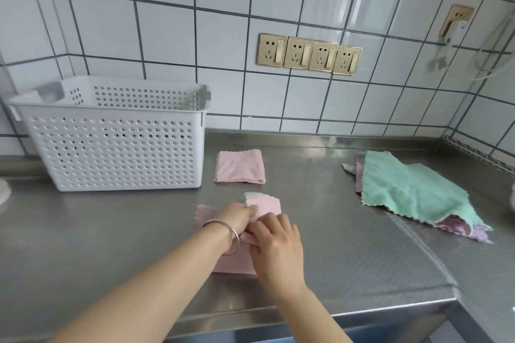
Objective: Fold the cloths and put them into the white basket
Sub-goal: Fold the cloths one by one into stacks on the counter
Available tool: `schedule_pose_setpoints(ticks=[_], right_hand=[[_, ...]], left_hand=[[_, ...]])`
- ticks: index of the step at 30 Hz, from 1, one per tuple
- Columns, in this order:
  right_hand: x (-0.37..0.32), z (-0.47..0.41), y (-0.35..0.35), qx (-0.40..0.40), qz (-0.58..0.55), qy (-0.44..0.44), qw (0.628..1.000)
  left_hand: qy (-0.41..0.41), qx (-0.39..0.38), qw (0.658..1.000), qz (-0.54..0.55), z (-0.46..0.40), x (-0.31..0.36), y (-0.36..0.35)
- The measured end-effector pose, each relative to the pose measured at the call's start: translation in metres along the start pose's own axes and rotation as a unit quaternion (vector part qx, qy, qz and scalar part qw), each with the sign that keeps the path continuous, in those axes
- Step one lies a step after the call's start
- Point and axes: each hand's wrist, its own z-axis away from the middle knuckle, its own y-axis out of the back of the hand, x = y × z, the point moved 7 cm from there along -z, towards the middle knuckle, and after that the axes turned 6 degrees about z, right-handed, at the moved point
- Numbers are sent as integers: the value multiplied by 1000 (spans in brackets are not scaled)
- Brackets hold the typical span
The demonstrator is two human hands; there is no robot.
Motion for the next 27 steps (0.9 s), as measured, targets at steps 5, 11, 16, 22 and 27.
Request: schedule_pose_setpoints(ticks=[5,11,16,22,27], right_hand=[[-14,4,-27,-88,-24,31,995],[-17,23,-52,-192,-32,36,980],[-21,27,-60,-204,-47,45,977],[-18,26,-60,-214,-50,48,974],[-22,35,-59,-321,-79,83,940]], left_hand=[[-27,73,991,-106,2,10,55],[-38,74,983,-161,3,-18,80],[-34,81,975,-205,3,-37,88],[-41,104,976,-188,-1,-50,96],[-42,125,963,-236,1,-50,100]])
